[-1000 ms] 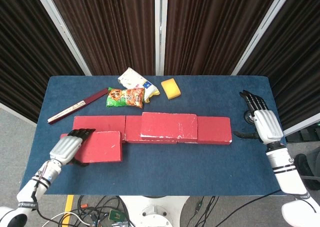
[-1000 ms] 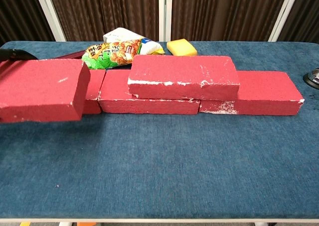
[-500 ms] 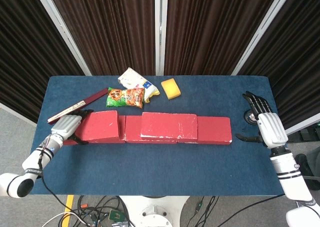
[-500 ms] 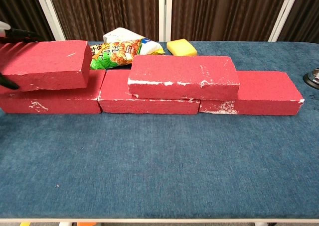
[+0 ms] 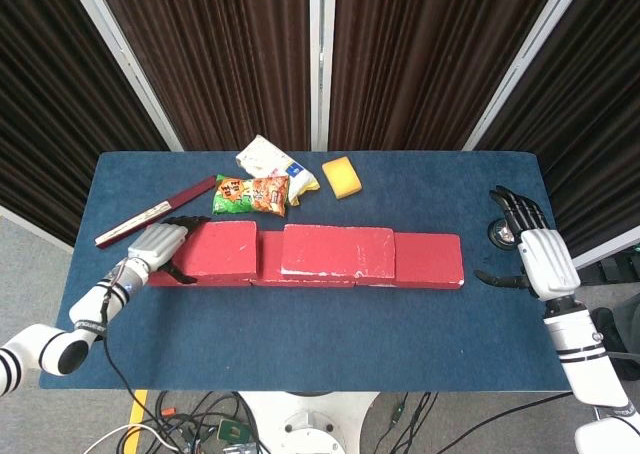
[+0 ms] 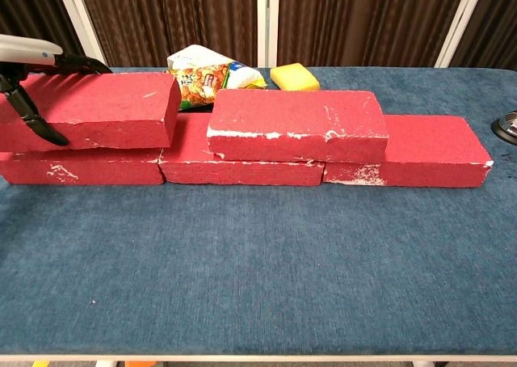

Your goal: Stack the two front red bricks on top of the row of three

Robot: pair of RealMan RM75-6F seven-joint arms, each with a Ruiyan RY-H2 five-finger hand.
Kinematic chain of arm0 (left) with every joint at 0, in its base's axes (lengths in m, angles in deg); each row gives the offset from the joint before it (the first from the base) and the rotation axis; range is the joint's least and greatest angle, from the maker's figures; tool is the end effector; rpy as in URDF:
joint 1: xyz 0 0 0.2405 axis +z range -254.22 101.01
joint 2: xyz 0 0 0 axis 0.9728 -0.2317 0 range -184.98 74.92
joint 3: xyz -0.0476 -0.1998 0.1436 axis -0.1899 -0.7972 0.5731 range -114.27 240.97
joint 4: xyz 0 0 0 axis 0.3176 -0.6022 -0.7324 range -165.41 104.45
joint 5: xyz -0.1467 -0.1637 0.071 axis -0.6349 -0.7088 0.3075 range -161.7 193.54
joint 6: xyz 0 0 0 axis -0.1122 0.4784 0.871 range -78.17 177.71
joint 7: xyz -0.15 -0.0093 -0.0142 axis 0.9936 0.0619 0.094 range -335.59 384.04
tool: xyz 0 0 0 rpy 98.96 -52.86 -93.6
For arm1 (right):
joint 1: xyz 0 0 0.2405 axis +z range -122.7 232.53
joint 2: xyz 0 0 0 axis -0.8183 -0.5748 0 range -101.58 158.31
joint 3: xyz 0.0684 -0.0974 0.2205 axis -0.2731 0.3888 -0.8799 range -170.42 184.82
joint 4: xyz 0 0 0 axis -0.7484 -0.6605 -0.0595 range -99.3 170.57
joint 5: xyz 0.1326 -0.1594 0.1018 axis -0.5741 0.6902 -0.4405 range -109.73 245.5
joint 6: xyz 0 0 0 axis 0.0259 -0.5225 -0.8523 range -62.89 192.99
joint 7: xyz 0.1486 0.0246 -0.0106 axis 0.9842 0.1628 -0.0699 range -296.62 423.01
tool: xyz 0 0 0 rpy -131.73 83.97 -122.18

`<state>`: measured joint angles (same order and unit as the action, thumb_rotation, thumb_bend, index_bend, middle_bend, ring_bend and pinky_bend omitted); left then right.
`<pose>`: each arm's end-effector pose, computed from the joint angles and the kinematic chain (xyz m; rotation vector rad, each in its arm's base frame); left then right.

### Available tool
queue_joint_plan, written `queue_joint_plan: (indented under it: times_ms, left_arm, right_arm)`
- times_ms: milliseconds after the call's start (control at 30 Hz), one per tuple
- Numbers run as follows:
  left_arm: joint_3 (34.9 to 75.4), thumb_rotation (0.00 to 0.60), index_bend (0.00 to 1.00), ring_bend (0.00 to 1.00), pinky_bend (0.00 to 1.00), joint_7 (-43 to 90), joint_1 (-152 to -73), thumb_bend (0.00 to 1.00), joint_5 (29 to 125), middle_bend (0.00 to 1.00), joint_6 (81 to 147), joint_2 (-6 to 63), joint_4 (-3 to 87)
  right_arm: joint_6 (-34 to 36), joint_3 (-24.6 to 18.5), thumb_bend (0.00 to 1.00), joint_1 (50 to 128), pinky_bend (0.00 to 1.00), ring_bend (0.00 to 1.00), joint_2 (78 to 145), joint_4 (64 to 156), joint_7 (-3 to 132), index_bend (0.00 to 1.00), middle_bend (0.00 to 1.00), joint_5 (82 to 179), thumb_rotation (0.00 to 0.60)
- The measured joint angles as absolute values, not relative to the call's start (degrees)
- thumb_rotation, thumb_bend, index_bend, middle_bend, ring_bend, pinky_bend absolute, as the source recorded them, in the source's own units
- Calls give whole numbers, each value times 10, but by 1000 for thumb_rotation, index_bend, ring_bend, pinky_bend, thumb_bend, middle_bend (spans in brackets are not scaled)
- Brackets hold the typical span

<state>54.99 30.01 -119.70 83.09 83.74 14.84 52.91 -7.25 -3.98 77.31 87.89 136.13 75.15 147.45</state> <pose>-0.2190 0.3800 0.0374 -1.8814 -1.2564 -0.7035 -0.2211 -0.2993 0.1444 1.4615 -1.0500 1.2580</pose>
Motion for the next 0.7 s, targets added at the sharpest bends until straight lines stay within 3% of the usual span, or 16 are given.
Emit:
queue_joint_plan:
  times_ms: [700]
  left_arm:
    - [556, 600, 7, 80, 147, 276, -1237, 152, 801, 201, 820, 186, 501]
  right_arm:
    - [-65, -39, 0, 771, 0, 0, 887, 1336, 775, 0, 0, 1478, 600]
